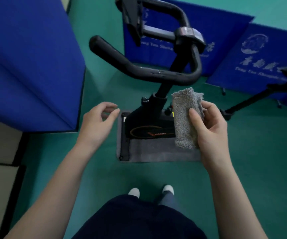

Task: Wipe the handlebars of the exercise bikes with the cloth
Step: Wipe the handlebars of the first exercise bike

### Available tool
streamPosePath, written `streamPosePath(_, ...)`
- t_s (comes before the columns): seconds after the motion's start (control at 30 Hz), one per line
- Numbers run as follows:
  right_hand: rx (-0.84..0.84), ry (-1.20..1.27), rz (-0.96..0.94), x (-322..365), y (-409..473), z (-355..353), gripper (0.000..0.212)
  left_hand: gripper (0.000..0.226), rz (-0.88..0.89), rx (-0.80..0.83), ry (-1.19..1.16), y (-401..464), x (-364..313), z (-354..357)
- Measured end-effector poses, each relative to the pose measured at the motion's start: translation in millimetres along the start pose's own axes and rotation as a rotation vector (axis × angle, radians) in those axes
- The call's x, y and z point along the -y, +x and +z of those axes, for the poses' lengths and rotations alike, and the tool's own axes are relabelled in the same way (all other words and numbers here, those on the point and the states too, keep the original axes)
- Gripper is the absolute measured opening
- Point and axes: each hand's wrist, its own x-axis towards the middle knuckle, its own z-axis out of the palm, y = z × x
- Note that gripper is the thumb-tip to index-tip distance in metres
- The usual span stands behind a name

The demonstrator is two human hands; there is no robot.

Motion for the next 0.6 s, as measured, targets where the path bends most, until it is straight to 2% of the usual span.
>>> streamPosePath(0.27, 0.320, -0.024, -0.111, 22, 100, -9, 0.010, 0.019, -0.081, -0.286, 0.214, 4, -11, 23)
streamPosePath(0.43, 0.574, -0.033, -0.190, 37, 163, -19, 0.011, 0.029, -0.154, -0.359, 0.423, 4, -43, 57)
streamPosePath(0.6, 0.754, -0.002, -0.240, 48, 206, -14, 0.011, 0.034, -0.241, -0.436, 0.647, 2, -81, 76)
